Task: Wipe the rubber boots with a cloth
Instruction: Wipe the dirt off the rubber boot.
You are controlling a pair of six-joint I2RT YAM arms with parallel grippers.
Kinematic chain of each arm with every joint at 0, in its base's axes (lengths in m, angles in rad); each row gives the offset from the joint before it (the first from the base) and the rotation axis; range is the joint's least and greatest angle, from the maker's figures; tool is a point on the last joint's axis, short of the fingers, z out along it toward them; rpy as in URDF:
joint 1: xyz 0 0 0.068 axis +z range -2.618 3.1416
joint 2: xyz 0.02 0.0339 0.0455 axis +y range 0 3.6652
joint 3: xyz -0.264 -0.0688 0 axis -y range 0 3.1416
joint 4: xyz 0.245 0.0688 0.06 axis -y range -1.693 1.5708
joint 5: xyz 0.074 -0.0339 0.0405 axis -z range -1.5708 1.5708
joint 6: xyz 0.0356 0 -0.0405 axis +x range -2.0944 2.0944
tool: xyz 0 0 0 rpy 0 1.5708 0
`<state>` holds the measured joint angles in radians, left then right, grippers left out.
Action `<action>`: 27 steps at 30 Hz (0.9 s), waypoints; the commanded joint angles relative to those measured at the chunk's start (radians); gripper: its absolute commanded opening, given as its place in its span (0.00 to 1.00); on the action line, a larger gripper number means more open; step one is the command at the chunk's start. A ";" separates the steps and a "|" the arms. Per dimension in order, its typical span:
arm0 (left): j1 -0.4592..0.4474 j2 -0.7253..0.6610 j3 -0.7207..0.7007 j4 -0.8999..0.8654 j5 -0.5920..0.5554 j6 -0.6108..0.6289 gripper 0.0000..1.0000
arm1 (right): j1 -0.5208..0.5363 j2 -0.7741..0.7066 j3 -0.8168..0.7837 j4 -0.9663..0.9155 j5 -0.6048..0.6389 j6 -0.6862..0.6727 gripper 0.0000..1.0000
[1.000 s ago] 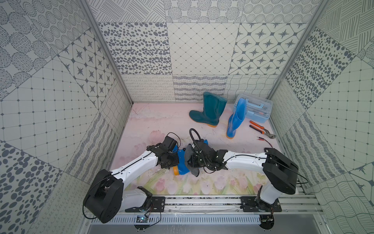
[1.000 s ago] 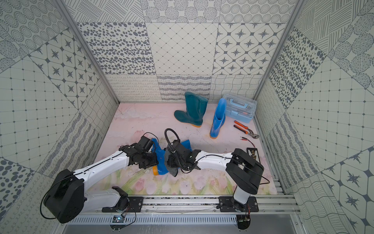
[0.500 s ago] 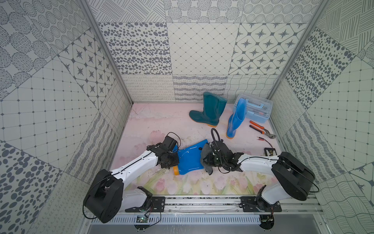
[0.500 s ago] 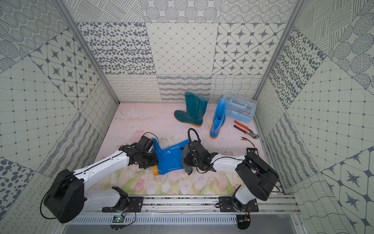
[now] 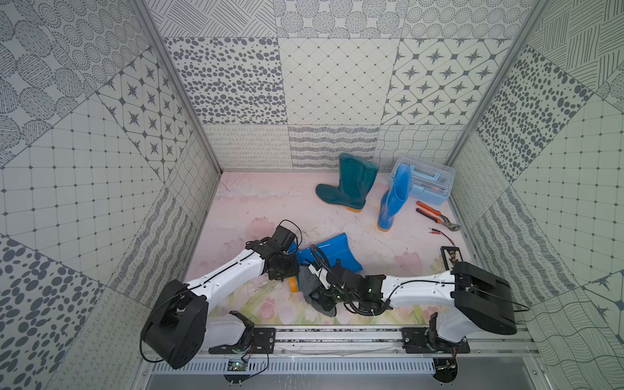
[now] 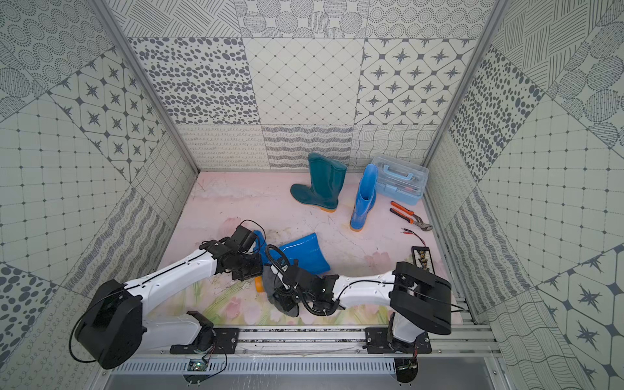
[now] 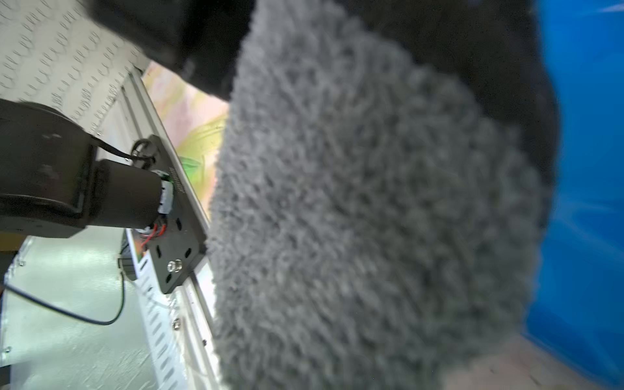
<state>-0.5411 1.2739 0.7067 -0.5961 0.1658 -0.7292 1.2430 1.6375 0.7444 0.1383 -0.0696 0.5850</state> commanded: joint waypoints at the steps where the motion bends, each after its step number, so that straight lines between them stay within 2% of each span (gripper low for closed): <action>1: 0.002 0.000 -0.001 0.151 0.060 0.018 0.00 | -0.004 0.085 0.019 0.056 0.019 -0.001 0.07; 4: 0.003 -0.015 0.001 0.094 0.042 0.049 0.00 | -0.037 0.029 -0.029 0.056 0.044 0.027 0.07; 7: 0.002 -0.042 -0.012 0.081 0.026 0.071 0.00 | -0.086 -0.090 -0.095 -0.059 0.119 0.031 0.06; 12: 0.001 -0.037 -0.001 0.064 0.031 0.115 0.00 | -0.310 -0.322 -0.275 -0.214 0.129 0.080 0.08; 14: 0.002 -0.037 0.008 0.055 0.019 0.128 0.00 | -0.363 -0.381 -0.286 -0.281 0.140 0.047 0.09; 16: 0.001 -0.039 0.013 0.058 0.017 0.141 0.00 | -0.364 -0.398 -0.257 -0.337 0.154 0.005 0.09; 19: 0.002 -0.035 0.022 0.066 0.024 0.159 0.00 | -0.343 -0.362 -0.179 -0.342 0.110 -0.008 0.09; 24: 0.001 -0.031 0.035 0.060 0.022 0.187 0.00 | -0.148 -0.162 0.102 -0.358 0.146 -0.083 0.09; 27: 0.001 -0.031 0.031 0.085 0.054 0.201 0.00 | -0.095 -0.038 0.234 -0.267 0.048 -0.077 0.09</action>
<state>-0.5415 1.2430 0.7197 -0.5919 0.1722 -0.6102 1.1095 1.5333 0.8867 -0.2192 0.0418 0.5411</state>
